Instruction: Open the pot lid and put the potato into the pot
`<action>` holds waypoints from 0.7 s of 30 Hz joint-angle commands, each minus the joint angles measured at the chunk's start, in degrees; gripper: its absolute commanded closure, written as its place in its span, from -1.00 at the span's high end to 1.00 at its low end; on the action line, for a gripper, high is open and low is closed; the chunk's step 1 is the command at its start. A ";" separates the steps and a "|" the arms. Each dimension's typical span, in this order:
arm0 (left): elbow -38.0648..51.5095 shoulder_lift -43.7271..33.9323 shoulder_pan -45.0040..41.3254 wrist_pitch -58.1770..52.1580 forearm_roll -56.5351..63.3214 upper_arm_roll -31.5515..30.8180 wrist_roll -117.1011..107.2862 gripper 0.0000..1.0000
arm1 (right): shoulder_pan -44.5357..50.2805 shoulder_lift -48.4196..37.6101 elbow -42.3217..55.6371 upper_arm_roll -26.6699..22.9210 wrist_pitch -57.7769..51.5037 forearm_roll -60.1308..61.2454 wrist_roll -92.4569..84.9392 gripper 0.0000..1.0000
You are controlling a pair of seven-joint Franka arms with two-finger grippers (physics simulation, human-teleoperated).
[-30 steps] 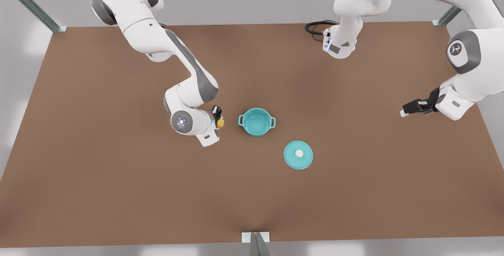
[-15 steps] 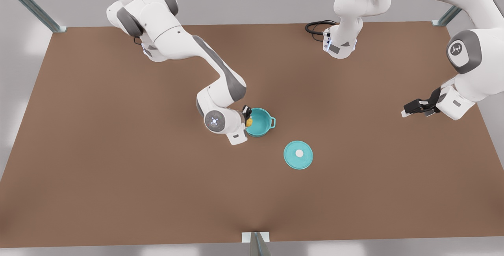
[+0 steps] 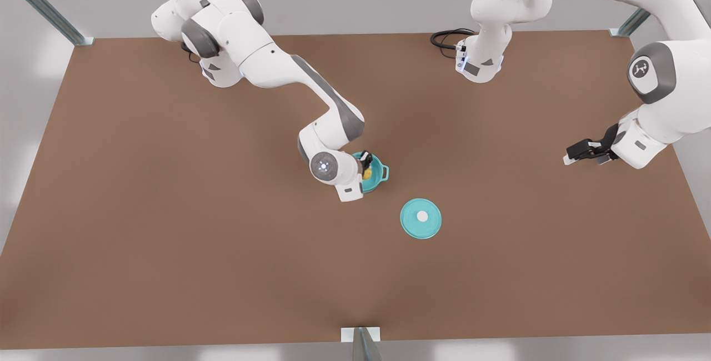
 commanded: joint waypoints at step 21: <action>0.55 0.47 0.16 1.17 0.74 0.08 -0.04 1.00 | 0.47 -21.15 -4.99 -23.07 -40.39 -4.81 6.72 1.00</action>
